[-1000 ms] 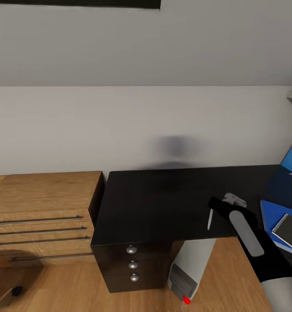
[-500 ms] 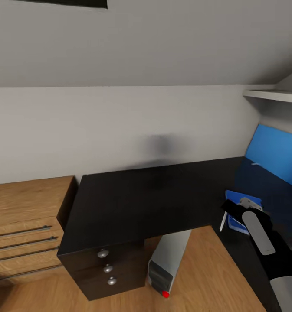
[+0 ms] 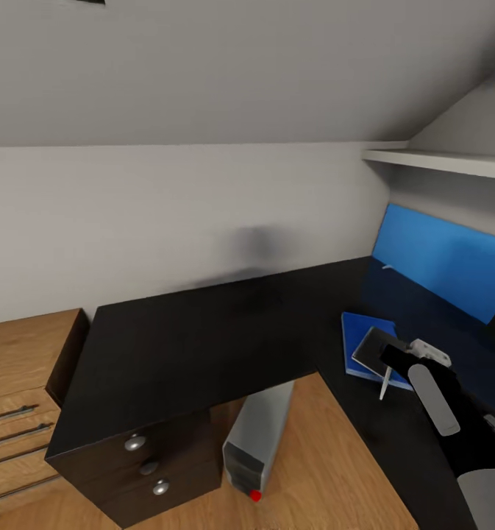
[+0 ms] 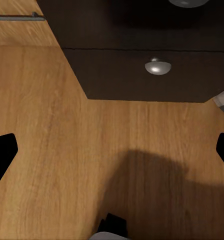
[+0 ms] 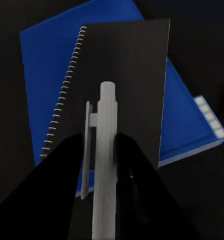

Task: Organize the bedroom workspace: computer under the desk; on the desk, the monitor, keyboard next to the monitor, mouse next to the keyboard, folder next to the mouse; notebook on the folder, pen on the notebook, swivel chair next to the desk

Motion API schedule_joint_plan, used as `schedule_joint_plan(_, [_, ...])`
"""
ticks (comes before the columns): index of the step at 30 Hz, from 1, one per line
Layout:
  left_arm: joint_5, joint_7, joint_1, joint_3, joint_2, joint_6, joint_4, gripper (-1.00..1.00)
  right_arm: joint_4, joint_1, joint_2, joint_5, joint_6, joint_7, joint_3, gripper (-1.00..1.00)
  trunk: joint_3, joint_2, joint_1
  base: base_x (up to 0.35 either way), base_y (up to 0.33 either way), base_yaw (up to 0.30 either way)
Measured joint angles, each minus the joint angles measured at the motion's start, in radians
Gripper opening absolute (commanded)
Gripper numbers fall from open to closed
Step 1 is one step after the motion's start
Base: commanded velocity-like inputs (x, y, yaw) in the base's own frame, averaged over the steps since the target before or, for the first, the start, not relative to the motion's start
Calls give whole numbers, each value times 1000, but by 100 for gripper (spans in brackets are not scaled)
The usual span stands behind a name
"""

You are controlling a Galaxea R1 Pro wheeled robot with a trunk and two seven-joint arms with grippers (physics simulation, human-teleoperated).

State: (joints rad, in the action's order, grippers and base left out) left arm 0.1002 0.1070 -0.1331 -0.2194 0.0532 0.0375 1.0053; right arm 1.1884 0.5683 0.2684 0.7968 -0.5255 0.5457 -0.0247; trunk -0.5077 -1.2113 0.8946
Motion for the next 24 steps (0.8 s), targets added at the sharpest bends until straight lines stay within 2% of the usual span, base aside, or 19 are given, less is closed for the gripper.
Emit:
schedule_joint_plan(6, [0,0,0,0,0,-1,1,100,-12,0,0,-42,10,-53,6,-100,-3,0,0,0,-1,-67])
schedule_joint_plan(7, [0,0,0,-1,0,-1,1,100,-13,0,-1,-59,11,-65,7,-100,-3,0,0,0,0,-8])
schedule_joint_plan(8, [0,0,0,-1,0,-1,1,100,-19,0,-3,-109,13,-87,12,-100,-3,0,0,0,0,-7])
schedule_joint_plan(12, [0,0,0,0,0,-1,1,100,-37,0,-6,-167,15,-97,20,-100,-3,0,0,7,0,-3])
schedule_joint_plan(17, [0,0,0,-1,0,-1,1,100,-44,1,-7,-196,24,-103,23,-100,-3,0,0,139,0,-1])
schedule_joint_plan(19, [0,0,0,0,0,-1,1,100,-44,1,-8,-203,30,-125,23,-100,-3,0,0,185,0,0])
schedule_joint_plan(24, [0,0,0,0,0,-1,0,100,-49,1,-8,-204,33,-161,17,-100,-3,0,0,68,0,0])
